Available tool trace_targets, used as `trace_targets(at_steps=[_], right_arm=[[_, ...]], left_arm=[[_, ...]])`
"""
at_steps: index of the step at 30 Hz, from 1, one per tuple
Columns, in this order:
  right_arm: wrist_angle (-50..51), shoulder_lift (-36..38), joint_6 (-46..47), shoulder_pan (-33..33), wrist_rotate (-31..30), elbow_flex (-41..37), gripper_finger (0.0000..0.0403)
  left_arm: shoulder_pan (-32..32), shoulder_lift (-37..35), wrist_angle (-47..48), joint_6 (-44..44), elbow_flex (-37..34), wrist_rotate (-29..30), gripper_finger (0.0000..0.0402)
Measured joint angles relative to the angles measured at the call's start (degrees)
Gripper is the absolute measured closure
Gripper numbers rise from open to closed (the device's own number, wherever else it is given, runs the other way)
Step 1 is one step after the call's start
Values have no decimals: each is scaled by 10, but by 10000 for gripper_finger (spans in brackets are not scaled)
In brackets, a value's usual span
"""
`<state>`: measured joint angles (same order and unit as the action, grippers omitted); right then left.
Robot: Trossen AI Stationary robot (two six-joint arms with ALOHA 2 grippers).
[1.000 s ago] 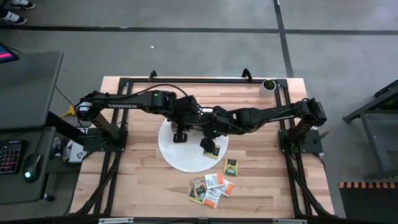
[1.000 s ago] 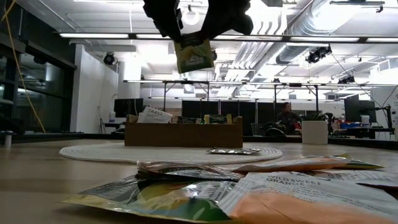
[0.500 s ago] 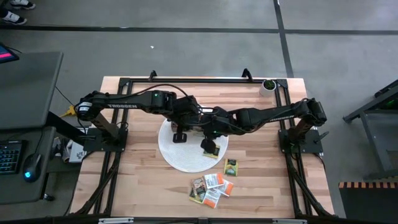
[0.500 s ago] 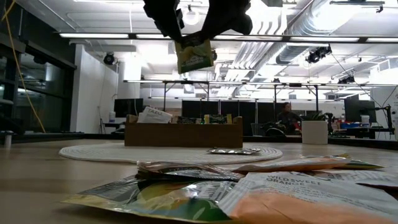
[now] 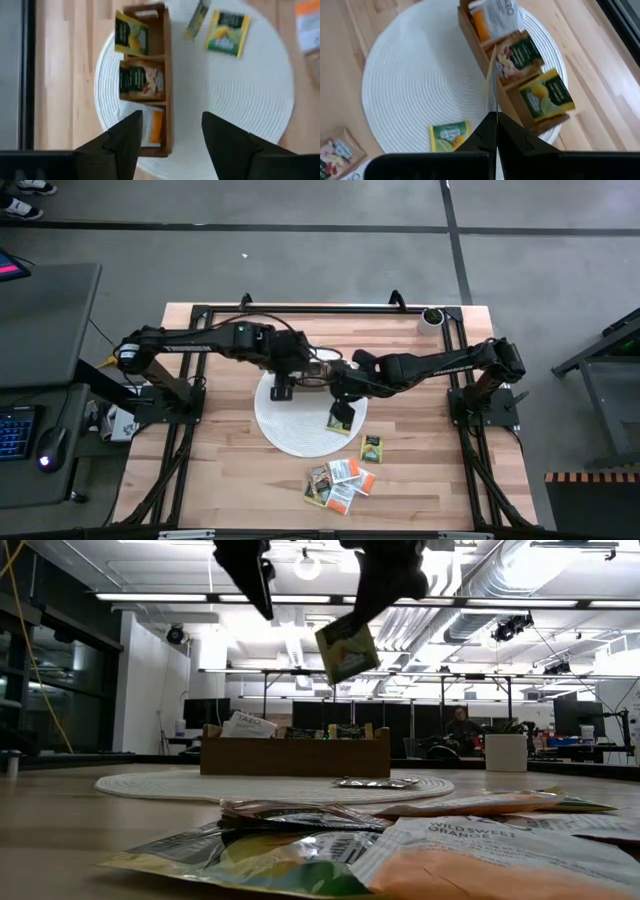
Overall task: Pick & Place Tea
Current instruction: Put the yellow tea bag into the right section of the wooden organizer
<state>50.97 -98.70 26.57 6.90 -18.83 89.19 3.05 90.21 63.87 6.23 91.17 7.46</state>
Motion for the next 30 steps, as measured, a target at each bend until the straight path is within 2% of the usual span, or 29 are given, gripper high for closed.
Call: trace_targets(at_steps=[3, 5, 8, 10, 12, 14, 19, 24, 30], right_arm=[[11, 0, 0, 0, -1, 0, 403], [16, 1, 0, 0, -2, 0, 403], [26, 6, 0, 2, -13, -1, 403], [36, 11, 0, 2, -22, -1, 403], [35, 17, 0, 2, -23, -3, 403], [14, 32, -1, 2, -22, -27, 403], [-132, 97, -3, -8, -3, -166, 403], [-321, 164, -60, -52, 60, -300, 403], [-364, 186, -108, -123, 132, -354, 403]], left_arm=[[24, -35, 8, -6, -12, -48, 197], [43, -56, -21, -8, -20, -65, 197], [84, -104, -13, -8, -58, -79, 197], [109, -139, -64, -19, -90, -101, 197], [140, -180, -57, -27, -135, -134, 197], [156, -220, -116, -42, -177, -165, 197], [172, -304, -165, -86, -273, -203, 197], [164, -338, -216, -115, -326, -244, 197], [152, -342, -262, -136, -353, -278, 197]])
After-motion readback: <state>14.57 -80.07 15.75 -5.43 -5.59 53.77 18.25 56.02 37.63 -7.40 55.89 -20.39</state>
